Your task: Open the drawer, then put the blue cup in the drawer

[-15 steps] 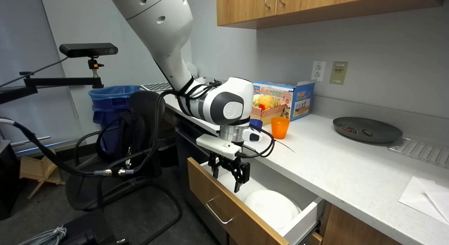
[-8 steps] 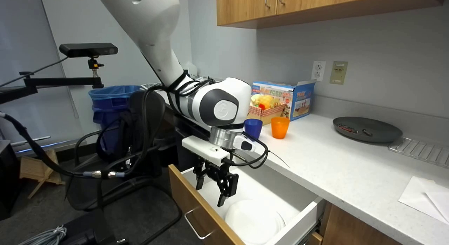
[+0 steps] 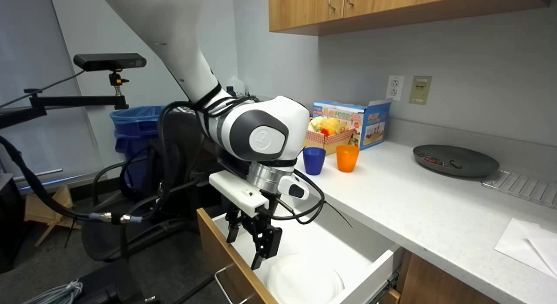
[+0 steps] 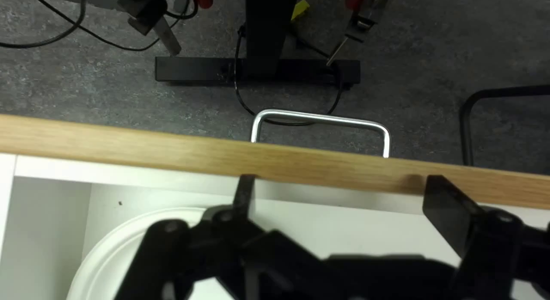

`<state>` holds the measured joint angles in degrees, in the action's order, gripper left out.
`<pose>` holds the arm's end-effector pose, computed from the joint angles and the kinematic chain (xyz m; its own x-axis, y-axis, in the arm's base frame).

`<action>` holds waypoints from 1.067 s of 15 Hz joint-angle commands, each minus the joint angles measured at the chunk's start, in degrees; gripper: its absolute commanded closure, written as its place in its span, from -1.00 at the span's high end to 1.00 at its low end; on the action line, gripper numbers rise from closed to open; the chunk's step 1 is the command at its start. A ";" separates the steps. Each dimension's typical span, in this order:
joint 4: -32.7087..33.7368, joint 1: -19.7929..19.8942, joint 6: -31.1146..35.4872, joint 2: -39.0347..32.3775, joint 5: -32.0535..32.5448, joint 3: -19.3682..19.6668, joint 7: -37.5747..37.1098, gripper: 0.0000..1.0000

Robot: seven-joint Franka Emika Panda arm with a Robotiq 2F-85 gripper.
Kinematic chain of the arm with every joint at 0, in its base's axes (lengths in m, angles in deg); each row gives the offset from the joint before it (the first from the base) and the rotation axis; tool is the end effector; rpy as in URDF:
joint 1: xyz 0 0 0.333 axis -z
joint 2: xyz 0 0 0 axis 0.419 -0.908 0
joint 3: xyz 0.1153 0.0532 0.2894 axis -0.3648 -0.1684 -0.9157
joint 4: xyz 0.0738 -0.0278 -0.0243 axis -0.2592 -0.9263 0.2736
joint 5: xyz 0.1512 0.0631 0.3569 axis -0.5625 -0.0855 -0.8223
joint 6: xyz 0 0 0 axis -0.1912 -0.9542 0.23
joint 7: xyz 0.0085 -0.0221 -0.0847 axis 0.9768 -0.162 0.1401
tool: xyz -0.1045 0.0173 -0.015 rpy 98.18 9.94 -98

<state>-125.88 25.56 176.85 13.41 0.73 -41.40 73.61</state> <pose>0.4441 -0.0159 0.2077 0.9279 0.0406 -0.3706 0.0123 -0.9968 -0.0784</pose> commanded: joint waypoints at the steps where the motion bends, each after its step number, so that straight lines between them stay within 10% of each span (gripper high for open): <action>1: -3.06 0.52 0.11 6.33 0.87 -0.15 0.19 1.00; 16: 6.36 -0.86 9.82 18.02 2.76 -0.54 0.42 1.00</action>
<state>-121.54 25.18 183.98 31.25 3.80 -41.63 73.54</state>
